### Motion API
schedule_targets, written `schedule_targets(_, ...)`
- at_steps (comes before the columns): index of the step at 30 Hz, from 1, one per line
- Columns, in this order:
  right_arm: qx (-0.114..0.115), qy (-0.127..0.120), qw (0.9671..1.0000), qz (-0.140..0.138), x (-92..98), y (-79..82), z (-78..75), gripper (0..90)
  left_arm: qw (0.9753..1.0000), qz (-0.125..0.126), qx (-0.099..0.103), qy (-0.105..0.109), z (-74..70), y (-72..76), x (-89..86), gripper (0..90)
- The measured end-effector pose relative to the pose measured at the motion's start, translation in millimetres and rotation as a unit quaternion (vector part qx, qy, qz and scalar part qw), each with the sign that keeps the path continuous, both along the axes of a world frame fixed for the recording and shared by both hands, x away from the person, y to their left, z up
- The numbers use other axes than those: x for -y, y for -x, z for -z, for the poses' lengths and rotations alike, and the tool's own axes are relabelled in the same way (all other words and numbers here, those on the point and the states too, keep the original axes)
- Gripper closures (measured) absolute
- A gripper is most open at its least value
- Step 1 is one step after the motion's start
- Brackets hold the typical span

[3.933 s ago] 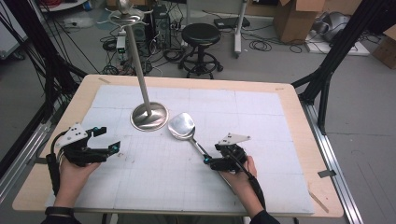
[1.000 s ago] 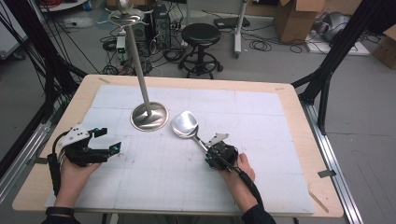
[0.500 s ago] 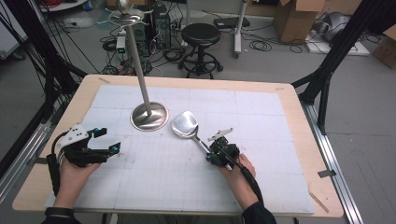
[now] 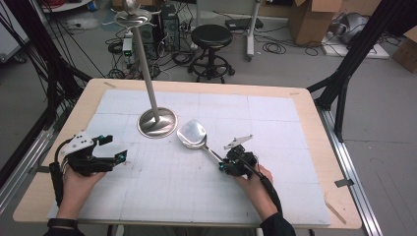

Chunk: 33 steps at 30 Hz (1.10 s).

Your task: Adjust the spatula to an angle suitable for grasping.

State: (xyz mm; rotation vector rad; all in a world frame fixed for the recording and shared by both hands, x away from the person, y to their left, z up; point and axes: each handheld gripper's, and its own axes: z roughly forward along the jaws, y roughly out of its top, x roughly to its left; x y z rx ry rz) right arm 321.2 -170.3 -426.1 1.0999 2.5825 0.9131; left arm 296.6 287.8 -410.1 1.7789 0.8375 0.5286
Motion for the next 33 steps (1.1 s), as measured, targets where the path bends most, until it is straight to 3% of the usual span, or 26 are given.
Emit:
schedule_targets(10,0.014,-0.048,0.9978,-0.043,-3.1,4.2,-8.2,75.4,0.9999,-0.001,0.004,0.009,-2.2,1.6,-4.0,18.3)
schedule_targets(18,0.024,-0.045,0.9938,-0.098,-25.2,5.1,-17.7,75.4,0.9994,0.004,0.019,0.030,-15.7,9.5,-21.3,20.4)
schedule_targets(23,0.021,-0.037,0.9901,-0.134,-46.5,-0.7,-22.2,75.4,0.9988,0.009,0.036,0.031,-26.9,17.5,-29.6,20.5)
schedule_targets(33,0.022,-0.026,0.9800,-0.196,-98.4,-16.9,-24.9,75.4,0.9977,0.023,0.054,0.035,-38.1,26.5,-28.9,20.5)
